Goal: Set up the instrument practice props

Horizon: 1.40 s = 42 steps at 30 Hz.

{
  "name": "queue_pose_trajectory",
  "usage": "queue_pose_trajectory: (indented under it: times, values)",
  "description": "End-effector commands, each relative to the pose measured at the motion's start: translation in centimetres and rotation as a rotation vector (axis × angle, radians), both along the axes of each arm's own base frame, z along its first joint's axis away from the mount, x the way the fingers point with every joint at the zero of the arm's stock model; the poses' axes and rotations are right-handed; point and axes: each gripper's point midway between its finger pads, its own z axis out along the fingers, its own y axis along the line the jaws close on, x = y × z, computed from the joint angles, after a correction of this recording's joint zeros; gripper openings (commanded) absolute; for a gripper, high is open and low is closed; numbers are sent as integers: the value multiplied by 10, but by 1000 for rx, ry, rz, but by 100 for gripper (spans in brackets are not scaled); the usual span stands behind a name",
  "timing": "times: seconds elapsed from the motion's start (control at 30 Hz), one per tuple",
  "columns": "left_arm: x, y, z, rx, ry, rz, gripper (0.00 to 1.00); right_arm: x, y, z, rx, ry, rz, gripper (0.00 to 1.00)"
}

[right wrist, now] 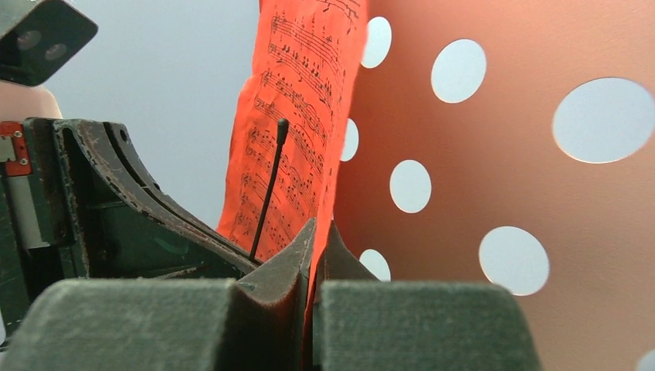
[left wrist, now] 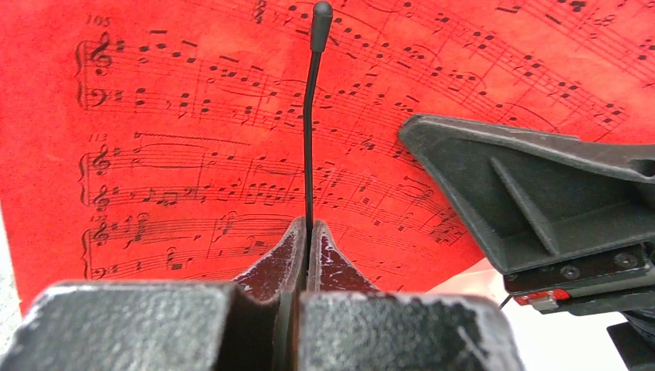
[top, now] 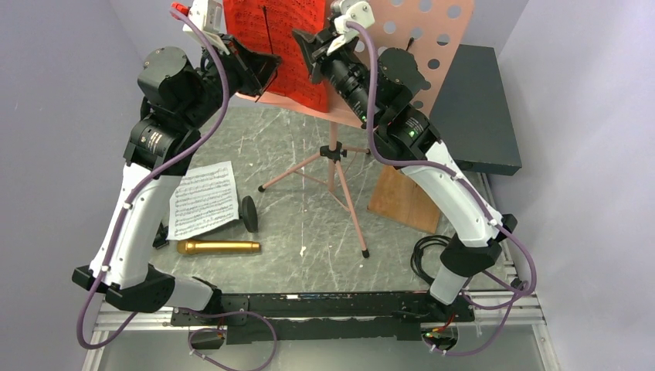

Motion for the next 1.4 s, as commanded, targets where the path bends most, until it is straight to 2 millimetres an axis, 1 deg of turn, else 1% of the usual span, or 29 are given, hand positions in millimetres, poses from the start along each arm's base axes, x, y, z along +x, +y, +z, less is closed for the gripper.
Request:
queue_pose_trajectory:
  times: [0.0,0.17,0.27,0.37,0.43,0.53,0.63,0.67,0.73,0.8,0.87,0.9,1.0,1.13,1.2,1.23,1.27,1.33,1.37]
  values:
    - [-19,14,34,-64,-96,17,0,-7,-7,25,58,-48,15,0]
    - [-20,17,33,-73,-90,29,12,-5,-9,24,64,-48,-1,0]
    - [-21,19,31,-74,-82,34,26,-4,-11,23,64,-44,-10,1]
    - [-25,22,27,-71,-74,45,38,-5,-14,21,60,-36,-18,16]
    - [-31,27,26,-72,-75,51,47,-7,-20,21,61,-25,-25,24]
    - [-42,32,23,-58,-73,52,57,-14,-30,21,66,-6,-30,36]
    - [-56,41,14,-38,-58,58,68,-24,-44,22,66,29,-37,49]
    - [-61,43,9,-29,-48,58,71,-29,-49,21,57,46,-32,52]
    - [-73,49,-4,-9,-33,56,80,-40,-57,13,32,92,-11,59]
    - [-83,55,-25,11,5,63,85,-56,-62,2,16,126,44,68]
    - [-89,61,-56,42,69,78,88,-78,-62,-14,-19,152,134,73]
    - [-89,64,-82,69,127,96,89,-89,-59,-24,-42,164,187,74]
    - [-99,80,-145,141,270,153,92,-126,-50,-68,-137,193,375,78]
    - [-108,110,-234,252,482,292,94,-175,-31,-140,-230,256,634,78]
    - [-114,117,-283,283,601,332,94,-192,-13,-188,-279,297,712,79]
    - [-118,119,-305,286,660,345,94,-202,0,-220,-320,337,736,80]
    - [-120,120,-325,284,713,359,94,-209,10,-243,-353,365,747,80]
    - [-125,123,-355,254,804,407,95,-216,25,-284,-400,440,750,81]
    - [-125,125,-367,240,836,433,96,-218,31,-303,-414,479,749,81]
